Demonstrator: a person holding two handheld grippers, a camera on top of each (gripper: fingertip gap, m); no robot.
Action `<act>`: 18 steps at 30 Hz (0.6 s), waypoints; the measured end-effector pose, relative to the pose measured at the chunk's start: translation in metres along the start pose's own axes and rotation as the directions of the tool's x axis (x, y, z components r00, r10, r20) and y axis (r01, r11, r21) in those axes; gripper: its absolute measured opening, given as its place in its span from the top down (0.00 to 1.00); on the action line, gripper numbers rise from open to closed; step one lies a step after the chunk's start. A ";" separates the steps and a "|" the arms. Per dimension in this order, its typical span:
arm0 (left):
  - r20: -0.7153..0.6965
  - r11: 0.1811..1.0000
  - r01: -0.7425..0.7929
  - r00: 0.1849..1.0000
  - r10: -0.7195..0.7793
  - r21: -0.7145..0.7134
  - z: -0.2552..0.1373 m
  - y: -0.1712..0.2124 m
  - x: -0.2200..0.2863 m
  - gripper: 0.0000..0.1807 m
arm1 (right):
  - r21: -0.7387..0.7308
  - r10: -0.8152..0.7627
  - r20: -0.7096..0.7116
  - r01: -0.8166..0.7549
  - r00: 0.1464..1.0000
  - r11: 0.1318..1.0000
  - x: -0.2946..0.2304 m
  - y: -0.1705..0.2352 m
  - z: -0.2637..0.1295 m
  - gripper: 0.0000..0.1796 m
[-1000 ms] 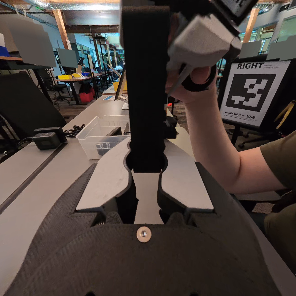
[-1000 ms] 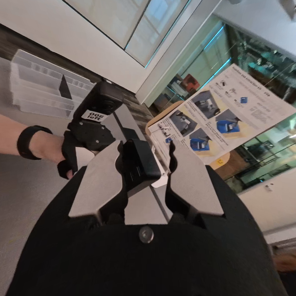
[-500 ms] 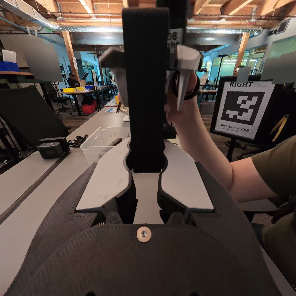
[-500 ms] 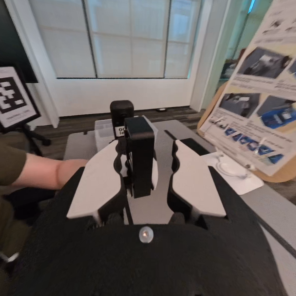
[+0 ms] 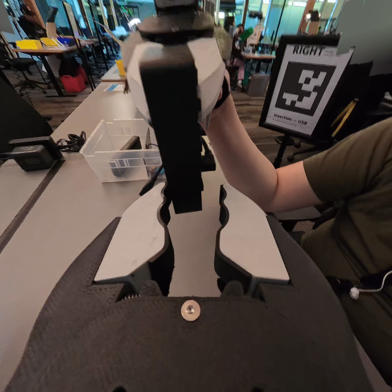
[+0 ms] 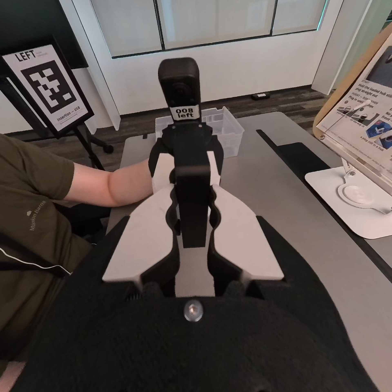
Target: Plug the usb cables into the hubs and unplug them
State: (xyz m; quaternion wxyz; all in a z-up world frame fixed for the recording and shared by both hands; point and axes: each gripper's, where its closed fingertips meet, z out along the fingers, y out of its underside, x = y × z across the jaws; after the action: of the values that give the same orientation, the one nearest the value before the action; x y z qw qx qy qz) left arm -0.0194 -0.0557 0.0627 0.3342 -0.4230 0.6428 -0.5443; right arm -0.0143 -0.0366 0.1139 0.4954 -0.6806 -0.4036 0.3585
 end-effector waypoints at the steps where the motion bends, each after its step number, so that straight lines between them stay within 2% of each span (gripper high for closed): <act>1: 0.001 0.999 0.015 1.000 -0.015 0.050 -0.004 -0.007 -0.001 0.76 | -0.001 0.000 -0.006 0.000 1.000 1.000 0.000 0.000 0.001 0.85; 3: -0.015 0.986 0.067 0.998 -0.066 0.153 -0.011 -0.022 -0.003 0.78 | -0.008 0.002 -0.005 -0.002 1.000 1.000 0.000 0.000 0.005 0.85; 5: -0.006 0.978 0.102 0.995 -0.103 0.182 -0.011 -0.025 -0.007 0.81 | -0.017 0.003 -0.009 -0.003 1.000 1.000 0.000 0.001 0.011 0.85; 10: 0.036 0.996 0.053 0.998 -0.056 0.077 -0.002 -0.009 -0.010 0.85 | -0.077 -0.016 -0.028 0.014 0.999 0.997 0.002 0.008 0.022 0.85; 18: 0.007 0.999 0.030 1.000 -0.030 0.040 0.006 -0.001 -0.004 0.84 | -0.157 -0.060 -0.051 0.051 0.997 0.986 -0.004 0.016 0.021 0.85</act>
State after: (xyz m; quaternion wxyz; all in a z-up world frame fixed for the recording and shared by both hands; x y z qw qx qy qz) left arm -0.0128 -0.0549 0.0628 0.3367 -0.4279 0.6243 -0.5602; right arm -0.0318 -0.0345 0.0937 0.4617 -0.7153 -0.4351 0.2930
